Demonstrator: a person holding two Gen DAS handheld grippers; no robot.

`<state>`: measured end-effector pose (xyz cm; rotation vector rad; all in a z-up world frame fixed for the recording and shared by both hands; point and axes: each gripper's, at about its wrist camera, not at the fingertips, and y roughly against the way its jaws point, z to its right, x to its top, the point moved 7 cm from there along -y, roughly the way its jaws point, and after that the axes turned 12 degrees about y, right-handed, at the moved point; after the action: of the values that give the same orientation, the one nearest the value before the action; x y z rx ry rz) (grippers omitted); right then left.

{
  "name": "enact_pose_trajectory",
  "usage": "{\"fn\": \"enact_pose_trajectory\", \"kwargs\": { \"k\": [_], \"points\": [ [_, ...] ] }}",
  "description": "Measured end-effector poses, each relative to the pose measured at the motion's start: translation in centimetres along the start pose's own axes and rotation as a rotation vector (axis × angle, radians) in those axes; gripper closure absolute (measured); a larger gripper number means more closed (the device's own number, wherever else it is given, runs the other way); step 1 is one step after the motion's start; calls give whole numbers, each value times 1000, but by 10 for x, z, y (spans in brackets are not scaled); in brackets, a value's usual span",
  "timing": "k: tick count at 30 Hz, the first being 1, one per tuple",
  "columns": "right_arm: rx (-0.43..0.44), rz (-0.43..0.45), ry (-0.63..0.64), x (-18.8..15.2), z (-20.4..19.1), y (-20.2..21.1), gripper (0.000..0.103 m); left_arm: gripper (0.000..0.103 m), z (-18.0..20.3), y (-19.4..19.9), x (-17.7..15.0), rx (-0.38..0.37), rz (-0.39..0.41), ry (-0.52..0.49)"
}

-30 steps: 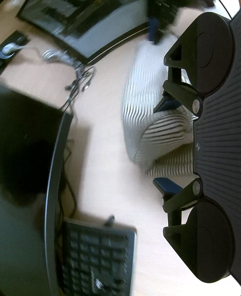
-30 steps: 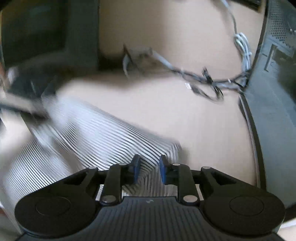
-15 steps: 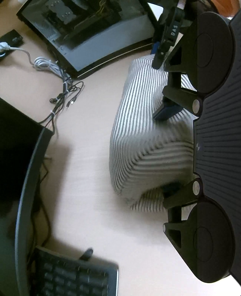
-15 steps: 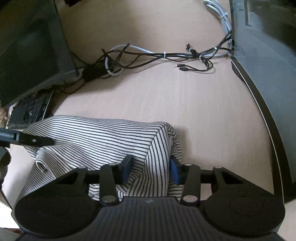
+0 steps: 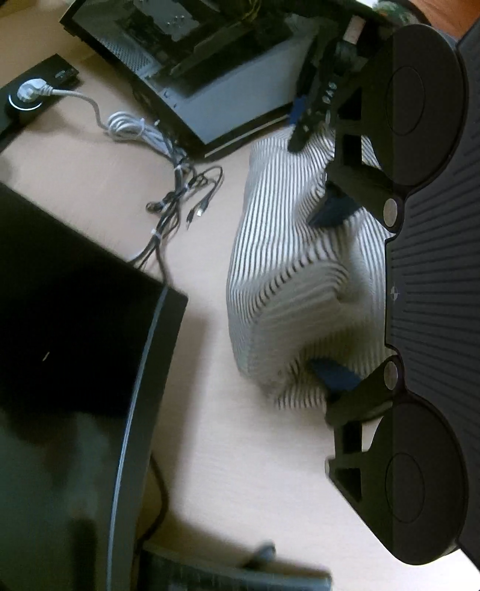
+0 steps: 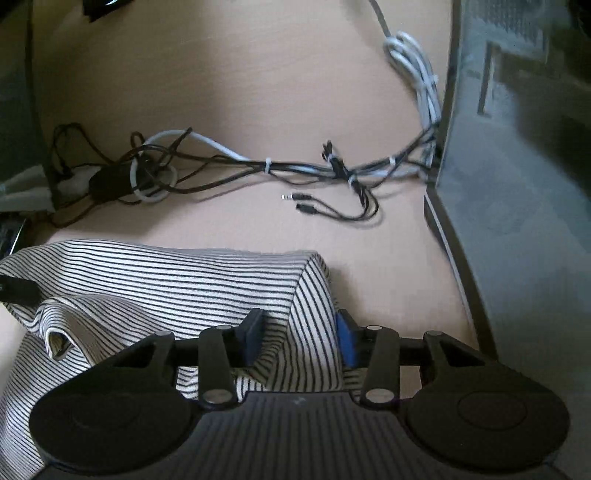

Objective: Fold clothes

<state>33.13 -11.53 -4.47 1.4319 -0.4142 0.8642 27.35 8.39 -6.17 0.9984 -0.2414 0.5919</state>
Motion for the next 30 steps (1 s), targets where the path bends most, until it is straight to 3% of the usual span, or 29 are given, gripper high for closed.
{"fn": "enact_pose_trajectory", "kwargs": {
  "k": [3, 7, 11, 14, 16, 21, 22, 23, 30],
  "points": [
    [8, 85, 62, 13, -14, 27, 62, 7, -17, 17, -3, 44, 19, 25],
    [131, 146, 147, 24, -52, 72, 62, 6, -41, 38, -8, 150, 41, 45],
    [351, 65, 276, -6, -114, 103, 60, 4, -55, 62, -21, 152, 62, 26],
    [460, 14, 383, -35, -163, 123, 60, 2, -62, 78, -32, 148, 74, -15],
    [467, -22, 443, -54, -191, 127, 59, 2, -66, 83, -41, 136, 69, -29],
    [345, -55, 587, -87, -235, 104, 61, 1, -75, 89, -66, 128, 41, -39],
    [291, -33, 635, -86, -238, 101, 69, 1, -76, 92, -71, 125, 39, -37],
    [237, -10, 683, -85, -240, 98, 100, 1, -75, 96, -77, 116, 37, -40],
    [254, 142, 443, 17, -186, 125, 99, 0, -16, 101, -119, 19, 24, -263]
  ]
}}
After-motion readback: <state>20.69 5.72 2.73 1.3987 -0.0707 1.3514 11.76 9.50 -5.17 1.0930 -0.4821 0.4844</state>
